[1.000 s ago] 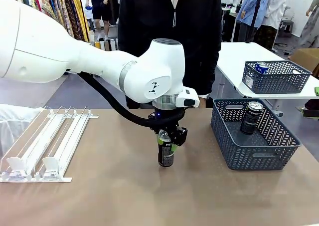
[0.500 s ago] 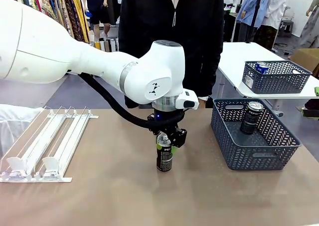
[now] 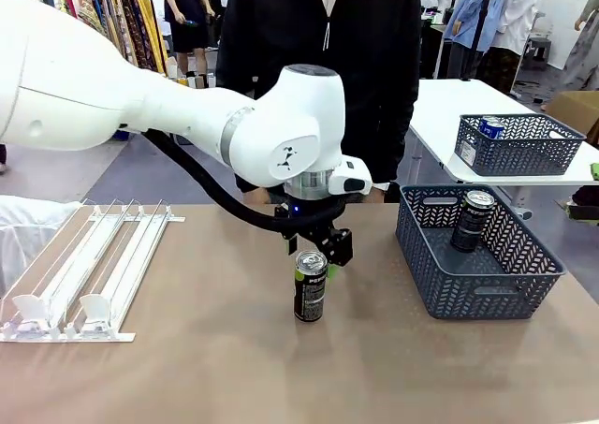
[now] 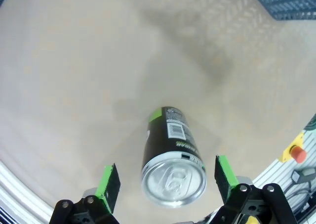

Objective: Retrieve and store the cans from the dispenser.
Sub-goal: Pick up one can from the Automatic Can Dispenser and place it in the middle of the table.

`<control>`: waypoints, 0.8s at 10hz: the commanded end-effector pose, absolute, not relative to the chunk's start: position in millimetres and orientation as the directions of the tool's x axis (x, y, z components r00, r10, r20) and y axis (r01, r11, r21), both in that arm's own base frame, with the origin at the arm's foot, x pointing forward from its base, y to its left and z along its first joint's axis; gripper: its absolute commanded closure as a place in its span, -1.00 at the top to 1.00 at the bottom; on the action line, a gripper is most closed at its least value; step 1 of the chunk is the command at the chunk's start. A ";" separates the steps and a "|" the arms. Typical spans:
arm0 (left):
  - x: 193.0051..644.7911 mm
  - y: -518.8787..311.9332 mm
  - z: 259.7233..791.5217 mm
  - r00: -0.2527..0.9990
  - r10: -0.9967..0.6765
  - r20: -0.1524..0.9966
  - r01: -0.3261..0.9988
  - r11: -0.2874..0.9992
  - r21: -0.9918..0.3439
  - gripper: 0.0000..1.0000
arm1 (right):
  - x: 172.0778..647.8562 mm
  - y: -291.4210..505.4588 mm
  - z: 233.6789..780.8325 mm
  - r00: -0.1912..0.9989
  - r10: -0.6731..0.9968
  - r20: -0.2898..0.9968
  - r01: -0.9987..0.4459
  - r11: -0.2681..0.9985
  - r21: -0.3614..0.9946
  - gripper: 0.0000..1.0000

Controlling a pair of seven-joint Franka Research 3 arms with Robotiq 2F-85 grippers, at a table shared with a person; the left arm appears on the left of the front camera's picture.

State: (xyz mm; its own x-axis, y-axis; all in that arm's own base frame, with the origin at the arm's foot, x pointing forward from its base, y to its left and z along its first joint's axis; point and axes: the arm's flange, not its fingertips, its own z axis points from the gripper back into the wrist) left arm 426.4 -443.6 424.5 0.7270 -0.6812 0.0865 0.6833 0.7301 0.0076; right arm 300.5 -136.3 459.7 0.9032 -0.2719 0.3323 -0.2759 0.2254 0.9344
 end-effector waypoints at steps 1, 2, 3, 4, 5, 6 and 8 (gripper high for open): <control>412.3 -402.0 462.0 0.769 -0.619 0.160 0.629 0.777 -0.021 1.00 | 302.0 -135.0 463.6 0.896 -0.283 0.341 -0.289 0.211 0.934 1.00; 405.7 -368.6 490.6 0.792 -0.583 0.184 0.602 0.795 -0.072 1.00 | 302.0 -135.0 463.6 0.896 -0.283 0.341 -0.289 0.211 0.934 1.00; 398.5 -331.1 515.1 0.807 -0.553 0.207 0.582 0.804 -0.121 1.00 | 302.0 -135.0 463.6 0.896 -0.283 0.341 -0.289 0.211 0.934 1.00; 391.9 -287.4 537.1 0.831 -0.505 0.234 0.549 0.812 -0.199 1.00 | 302.0 -135.0 463.6 0.896 -0.283 0.341 -0.289 0.211 0.934 1.00; 387.5 -239.5 552.7 0.857 -0.444 0.263 0.512 0.795 -0.326 1.00 | 302.0 -135.0 463.6 0.896 -0.283 0.341 -0.289 0.211 0.934 1.00; 381.4 -175.4 558.0 0.904 -0.306 0.300 0.419 0.776 -0.472 1.00 | 302.0 -135.0 463.6 0.896 -0.283 0.341 -0.289 0.211 0.934 1.00; 362.7 -58.2 541.7 0.956 -0.017 0.294 0.225 0.686 -0.692 1.00 | 302.0 -135.0 463.6 0.896 -0.283 0.341 -0.289 0.211 0.934 1.00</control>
State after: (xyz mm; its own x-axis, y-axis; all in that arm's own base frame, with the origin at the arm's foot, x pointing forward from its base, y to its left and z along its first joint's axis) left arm 373.1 -102.5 564.6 0.9433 -0.1456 0.2984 0.3066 0.7271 -0.6143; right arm 300.5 -136.5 459.7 0.9031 -0.2723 0.3319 -0.2755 0.2254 0.9345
